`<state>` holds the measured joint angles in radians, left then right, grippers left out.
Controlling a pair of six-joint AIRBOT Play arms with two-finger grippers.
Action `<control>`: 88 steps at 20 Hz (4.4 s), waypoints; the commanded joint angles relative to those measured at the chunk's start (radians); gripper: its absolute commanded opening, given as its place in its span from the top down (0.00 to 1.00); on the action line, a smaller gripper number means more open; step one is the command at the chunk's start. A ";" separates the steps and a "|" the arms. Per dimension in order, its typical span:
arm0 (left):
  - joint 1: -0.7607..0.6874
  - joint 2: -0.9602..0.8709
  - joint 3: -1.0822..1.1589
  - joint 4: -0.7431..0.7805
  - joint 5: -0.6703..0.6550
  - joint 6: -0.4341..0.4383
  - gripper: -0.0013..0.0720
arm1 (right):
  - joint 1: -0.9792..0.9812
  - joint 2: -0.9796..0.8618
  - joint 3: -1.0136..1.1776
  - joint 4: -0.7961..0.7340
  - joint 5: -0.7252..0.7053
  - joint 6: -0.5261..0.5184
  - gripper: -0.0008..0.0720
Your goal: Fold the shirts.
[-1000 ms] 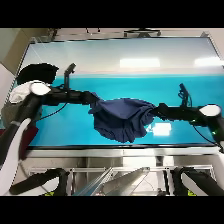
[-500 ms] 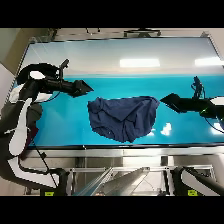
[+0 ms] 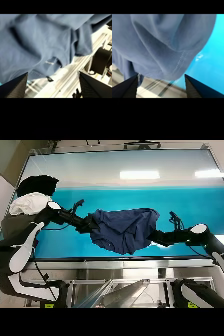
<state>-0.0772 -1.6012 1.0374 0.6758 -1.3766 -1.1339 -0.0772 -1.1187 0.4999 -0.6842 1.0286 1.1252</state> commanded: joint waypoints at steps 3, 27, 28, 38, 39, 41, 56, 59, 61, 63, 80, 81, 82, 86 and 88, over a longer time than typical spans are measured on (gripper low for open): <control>-0.027 0.008 -0.068 0.011 0.039 -0.036 0.01 | 0.148 -0.095 -0.037 0.150 -0.169 -0.041 0.14; -0.017 0.113 -0.069 0.201 0.040 -0.108 0.01 | -0.088 -0.683 0.978 0.393 -0.208 -0.238 0.46; -0.025 0.103 -0.069 0.246 0.039 -0.123 0.01 | -0.110 -0.667 0.978 0.385 -0.157 -0.262 0.46; -0.115 0.093 -0.069 0.294 0.207 -0.157 0.01 | -0.218 -0.565 0.787 -0.131 0.352 -0.056 0.46; -0.134 0.092 -0.069 0.295 0.229 -0.157 0.02 | -0.192 -0.565 0.733 -0.131 0.352 -0.070 0.46; -0.148 0.091 -0.069 0.303 0.236 -0.154 0.02 | -0.134 -0.565 0.639 -0.130 0.347 -0.087 0.46; -0.181 -0.016 -0.047 0.241 0.227 -0.120 0.82 | 0.090 -0.559 0.541 0.069 0.320 -0.199 0.92; -0.148 -0.017 0.029 0.238 0.157 -0.119 0.95 | 0.077 -0.506 0.565 0.105 0.365 -0.201 0.96; -0.105 0.006 0.114 0.238 0.044 -0.120 0.95 | 0.043 -0.426 0.615 0.106 0.413 -0.187 0.96; -0.058 0.074 0.216 0.238 -0.029 -0.127 0.95 | -0.022 -0.311 0.691 0.109 0.428 -0.155 0.96; 0.143 0.396 1.080 -0.154 -0.104 -0.218 0.95 | -0.239 0.414 1.051 0.217 0.121 -0.217 0.96; 0.143 0.399 1.133 -0.229 -0.093 -0.218 0.95 | -0.239 0.417 1.092 0.218 0.098 -0.217 0.96; 0.143 0.412 1.152 -0.293 -0.069 -0.216 0.95 | -0.239 0.415 1.132 0.218 0.086 -0.217 0.96; 0.145 0.567 1.017 -0.377 0.147 -0.124 0.94 | -0.239 0.414 1.246 0.208 -0.005 -0.249 0.96; 0.144 0.632 0.923 -0.312 0.207 -0.104 0.94 | -0.239 0.404 1.252 0.206 -0.003 -0.251 0.96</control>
<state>0.0662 -1.0557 2.0487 0.3614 -1.2991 -1.2842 -0.3157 -0.7094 1.7103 -0.4694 1.0710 0.8879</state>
